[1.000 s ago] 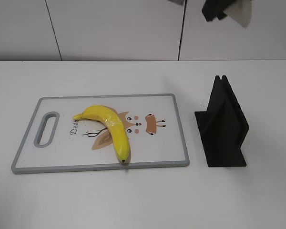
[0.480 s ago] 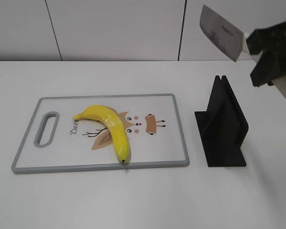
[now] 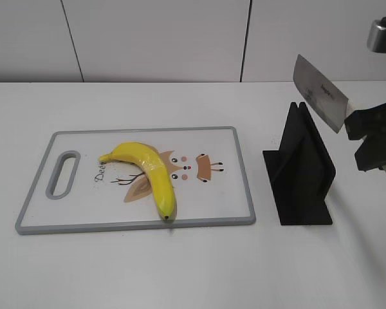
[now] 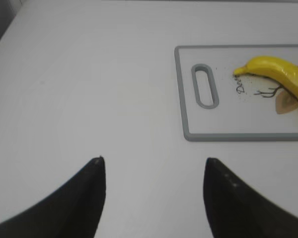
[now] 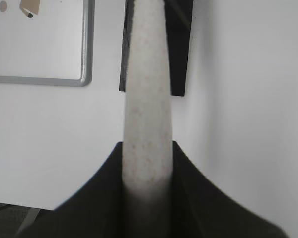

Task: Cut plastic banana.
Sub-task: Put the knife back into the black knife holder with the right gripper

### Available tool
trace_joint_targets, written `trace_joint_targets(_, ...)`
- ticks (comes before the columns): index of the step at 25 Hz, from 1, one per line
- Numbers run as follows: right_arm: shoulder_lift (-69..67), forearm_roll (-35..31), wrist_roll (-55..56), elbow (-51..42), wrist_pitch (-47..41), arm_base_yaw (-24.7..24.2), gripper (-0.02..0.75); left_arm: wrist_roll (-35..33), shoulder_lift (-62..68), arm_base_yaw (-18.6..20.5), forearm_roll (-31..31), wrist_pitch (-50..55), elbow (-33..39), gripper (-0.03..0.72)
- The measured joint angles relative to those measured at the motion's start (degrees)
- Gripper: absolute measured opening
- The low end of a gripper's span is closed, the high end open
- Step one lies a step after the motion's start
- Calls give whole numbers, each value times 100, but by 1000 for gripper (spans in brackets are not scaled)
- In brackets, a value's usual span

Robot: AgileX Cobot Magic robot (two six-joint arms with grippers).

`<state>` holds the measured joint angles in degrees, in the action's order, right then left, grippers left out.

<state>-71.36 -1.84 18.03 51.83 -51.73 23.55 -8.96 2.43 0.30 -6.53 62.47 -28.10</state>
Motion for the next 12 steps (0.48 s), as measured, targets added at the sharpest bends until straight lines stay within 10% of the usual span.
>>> trace_joint_targets(12, -65, 0, 318, -114, 494, 0, 168, 19, -270, 0, 70, -9, 5, 589)
